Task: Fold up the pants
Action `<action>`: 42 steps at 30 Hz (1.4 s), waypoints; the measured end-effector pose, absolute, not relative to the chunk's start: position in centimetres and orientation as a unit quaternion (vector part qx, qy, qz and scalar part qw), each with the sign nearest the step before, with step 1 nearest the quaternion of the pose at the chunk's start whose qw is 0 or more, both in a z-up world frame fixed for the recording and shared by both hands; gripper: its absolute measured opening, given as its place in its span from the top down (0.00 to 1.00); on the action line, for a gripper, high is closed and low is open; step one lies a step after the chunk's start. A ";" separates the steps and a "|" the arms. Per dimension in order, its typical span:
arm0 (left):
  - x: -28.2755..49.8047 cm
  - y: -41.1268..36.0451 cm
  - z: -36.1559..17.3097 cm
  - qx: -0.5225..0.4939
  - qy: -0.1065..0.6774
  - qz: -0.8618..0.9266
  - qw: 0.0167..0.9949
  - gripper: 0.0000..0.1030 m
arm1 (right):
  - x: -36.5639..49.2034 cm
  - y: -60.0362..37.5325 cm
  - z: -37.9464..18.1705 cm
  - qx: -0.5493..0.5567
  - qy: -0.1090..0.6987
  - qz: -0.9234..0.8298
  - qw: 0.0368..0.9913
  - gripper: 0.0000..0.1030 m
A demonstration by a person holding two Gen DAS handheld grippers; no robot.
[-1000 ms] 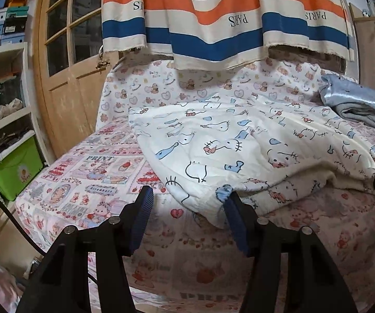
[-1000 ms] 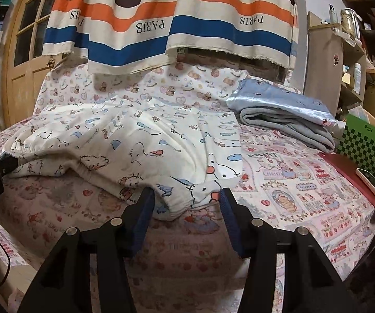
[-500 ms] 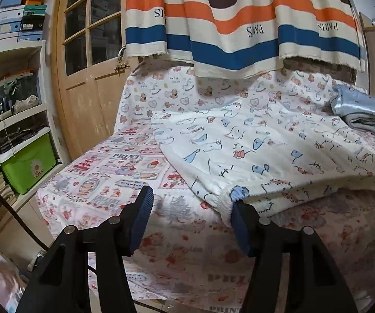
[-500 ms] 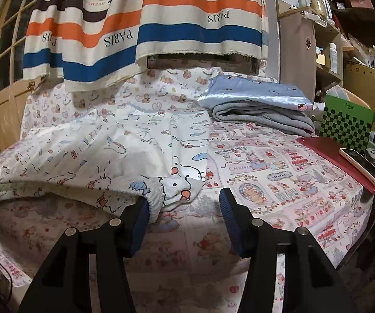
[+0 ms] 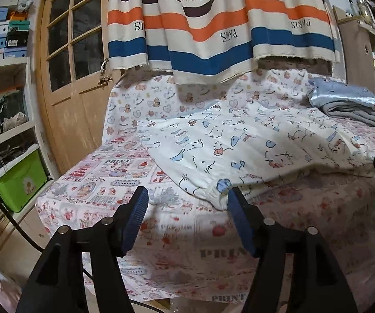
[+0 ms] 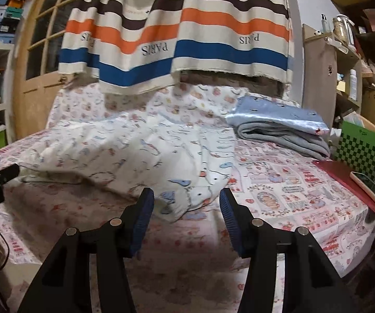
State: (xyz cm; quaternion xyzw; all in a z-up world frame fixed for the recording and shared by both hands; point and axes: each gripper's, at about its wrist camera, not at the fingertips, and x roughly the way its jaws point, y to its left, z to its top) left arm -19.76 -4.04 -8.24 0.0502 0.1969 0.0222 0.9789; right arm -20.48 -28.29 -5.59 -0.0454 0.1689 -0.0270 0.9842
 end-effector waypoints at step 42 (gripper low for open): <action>-20.8 10.4 -8.4 -0.059 0.146 0.156 0.975 0.00 | -13.8 -8.4 -7.9 -0.095 0.215 0.245 0.941 0.70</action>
